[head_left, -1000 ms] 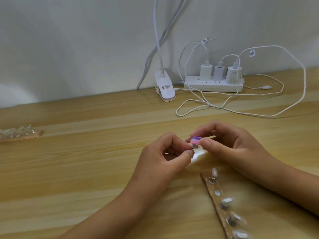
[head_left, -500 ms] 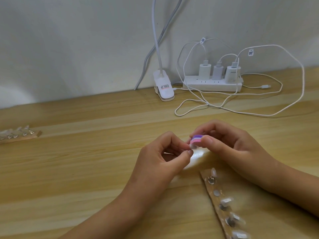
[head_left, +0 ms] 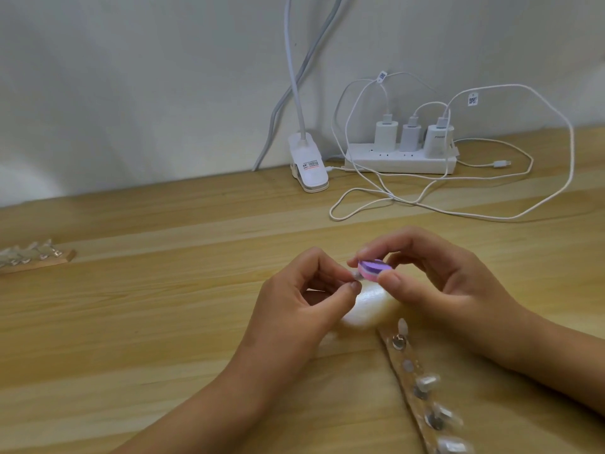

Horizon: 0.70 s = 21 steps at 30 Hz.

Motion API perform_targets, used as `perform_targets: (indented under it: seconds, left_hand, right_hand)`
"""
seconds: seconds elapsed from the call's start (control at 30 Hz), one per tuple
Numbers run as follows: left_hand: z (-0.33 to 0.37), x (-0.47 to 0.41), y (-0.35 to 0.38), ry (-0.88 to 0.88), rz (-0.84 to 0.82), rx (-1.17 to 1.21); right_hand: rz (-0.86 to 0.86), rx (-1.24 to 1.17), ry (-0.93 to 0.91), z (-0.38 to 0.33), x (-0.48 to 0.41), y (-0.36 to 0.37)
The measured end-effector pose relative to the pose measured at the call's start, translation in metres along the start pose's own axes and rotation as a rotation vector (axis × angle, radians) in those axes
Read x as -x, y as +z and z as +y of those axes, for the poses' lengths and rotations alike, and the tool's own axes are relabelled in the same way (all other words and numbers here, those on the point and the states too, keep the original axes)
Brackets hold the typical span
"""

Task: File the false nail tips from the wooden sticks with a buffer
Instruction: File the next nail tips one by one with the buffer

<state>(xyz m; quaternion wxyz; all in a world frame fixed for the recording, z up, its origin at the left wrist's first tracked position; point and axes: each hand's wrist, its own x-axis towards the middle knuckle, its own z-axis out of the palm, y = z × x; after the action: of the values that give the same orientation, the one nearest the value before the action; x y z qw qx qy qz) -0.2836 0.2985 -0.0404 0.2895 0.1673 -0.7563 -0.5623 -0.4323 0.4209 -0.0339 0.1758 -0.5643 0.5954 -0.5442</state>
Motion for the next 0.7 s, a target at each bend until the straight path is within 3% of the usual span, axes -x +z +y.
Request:
perform_targets:
  seconds: [0.13, 0.23, 0.37, 0.47, 0.6, 0.7]
  left_hand:
    - [-0.0004, 0.0005, 0.0001, 0.01, 0.008, -0.006]
    - [0.0006, 0.0018, 0.0012, 0.02, -0.003, -0.003]
    - [-0.0008, 0.0018, 0.0, 0.026, 0.004, -0.006]
    - [-0.0002, 0.0008, -0.0002, 0.027, 0.002, -0.003]
    - [-0.0018, -0.0002, -0.0002, 0.018, 0.021, 0.006]
    - [-0.001, 0.0005, 0.0009, 0.023, 0.015, 0.013]
  right_hand:
    - [-0.029, -0.065, 0.082, 0.0032, -0.0016, -0.0004]
    - [-0.006, -0.017, -0.014, 0.0008, 0.0004, -0.0007]
    - [-0.023, -0.072, 0.079, 0.0032, -0.0018, -0.0015]
    - [0.008, -0.017, -0.014, 0.0012, -0.0005, -0.0013]
    - [-0.002, -0.098, 0.067, 0.0028, -0.0005, -0.0006]
    - [0.006, -0.021, 0.007, 0.0, -0.0004, -0.0007]
